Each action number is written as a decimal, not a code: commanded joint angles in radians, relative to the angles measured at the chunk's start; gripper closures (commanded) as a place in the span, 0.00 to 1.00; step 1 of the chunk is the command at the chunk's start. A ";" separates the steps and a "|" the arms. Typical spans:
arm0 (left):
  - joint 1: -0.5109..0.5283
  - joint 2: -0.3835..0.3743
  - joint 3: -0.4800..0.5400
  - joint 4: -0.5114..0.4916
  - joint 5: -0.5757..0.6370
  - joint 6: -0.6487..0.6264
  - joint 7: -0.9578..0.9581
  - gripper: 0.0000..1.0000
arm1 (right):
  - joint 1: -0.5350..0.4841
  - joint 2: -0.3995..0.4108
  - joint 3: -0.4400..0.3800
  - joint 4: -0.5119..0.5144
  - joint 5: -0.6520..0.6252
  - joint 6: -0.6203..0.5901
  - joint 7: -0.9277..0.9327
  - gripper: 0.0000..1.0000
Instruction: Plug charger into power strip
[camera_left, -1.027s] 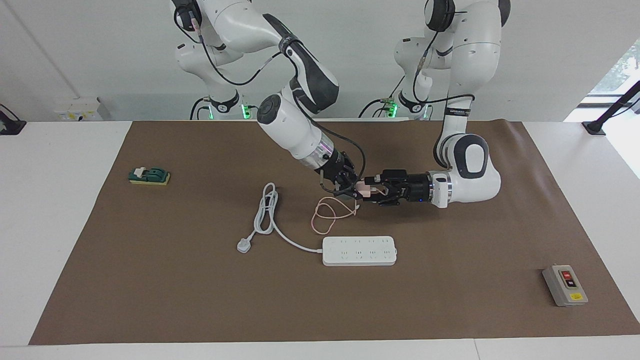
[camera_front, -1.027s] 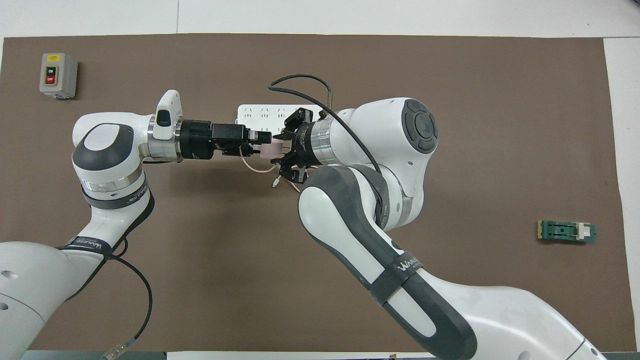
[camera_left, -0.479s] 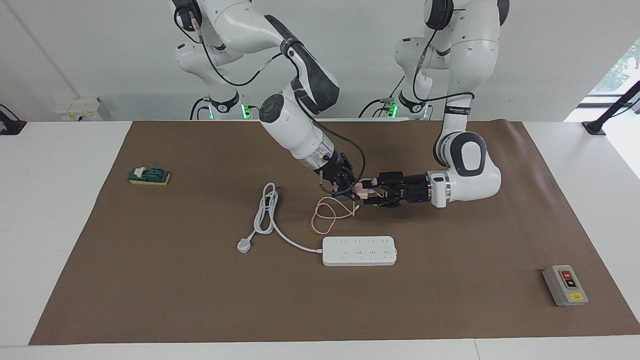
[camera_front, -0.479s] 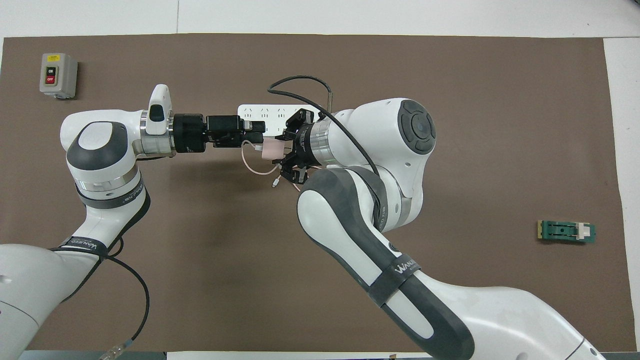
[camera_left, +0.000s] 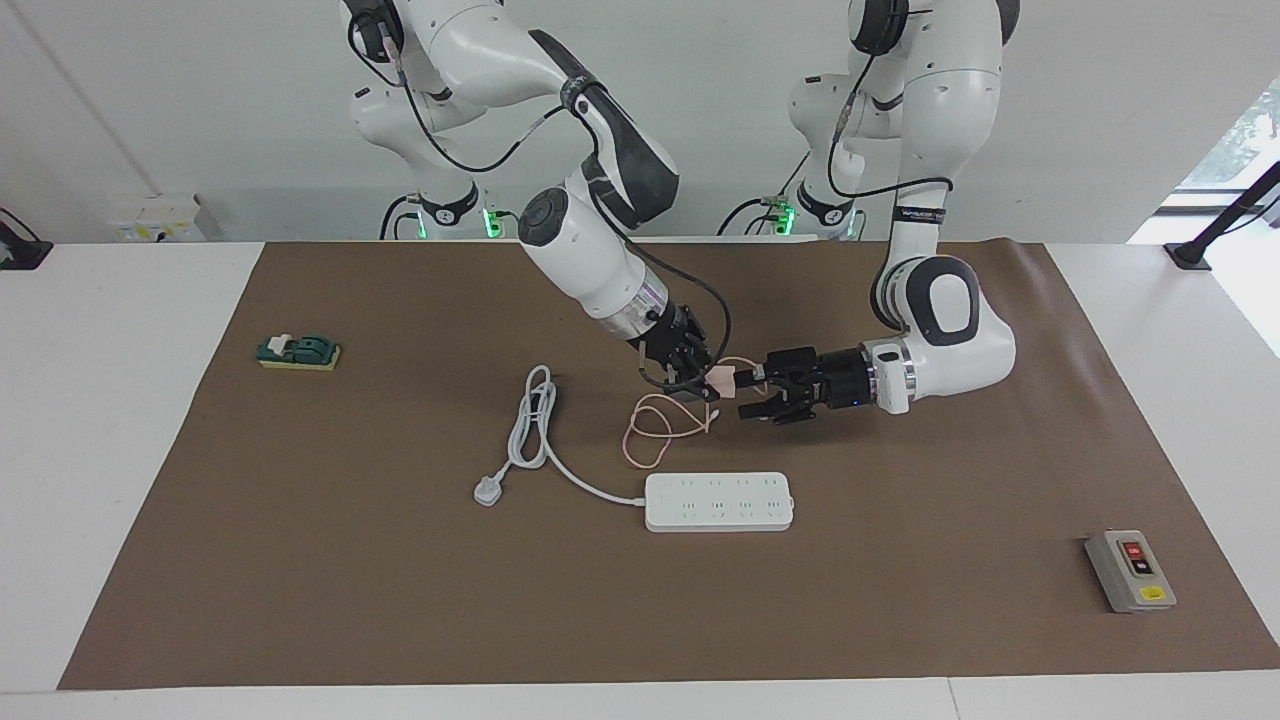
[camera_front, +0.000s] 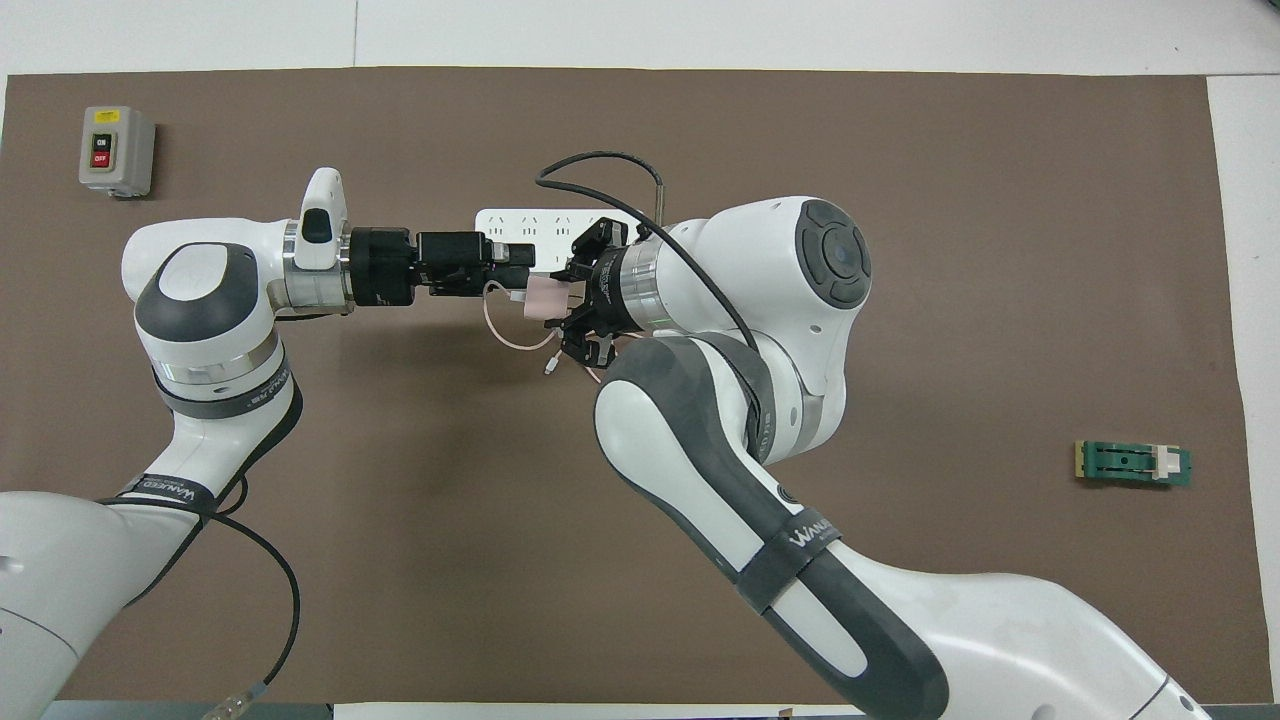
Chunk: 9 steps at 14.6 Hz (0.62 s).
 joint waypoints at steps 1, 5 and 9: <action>-0.009 -0.023 0.010 -0.020 0.028 -0.016 -0.018 0.16 | 0.002 -0.005 0.002 -0.010 -0.020 0.013 0.026 0.98; 0.000 -0.026 0.011 -0.024 0.049 -0.048 -0.018 0.30 | 0.002 -0.003 0.002 -0.010 -0.020 0.015 0.026 0.98; 0.000 -0.030 0.011 -0.024 0.054 -0.050 -0.018 0.44 | 0.002 -0.003 0.002 -0.010 -0.020 0.015 0.026 0.98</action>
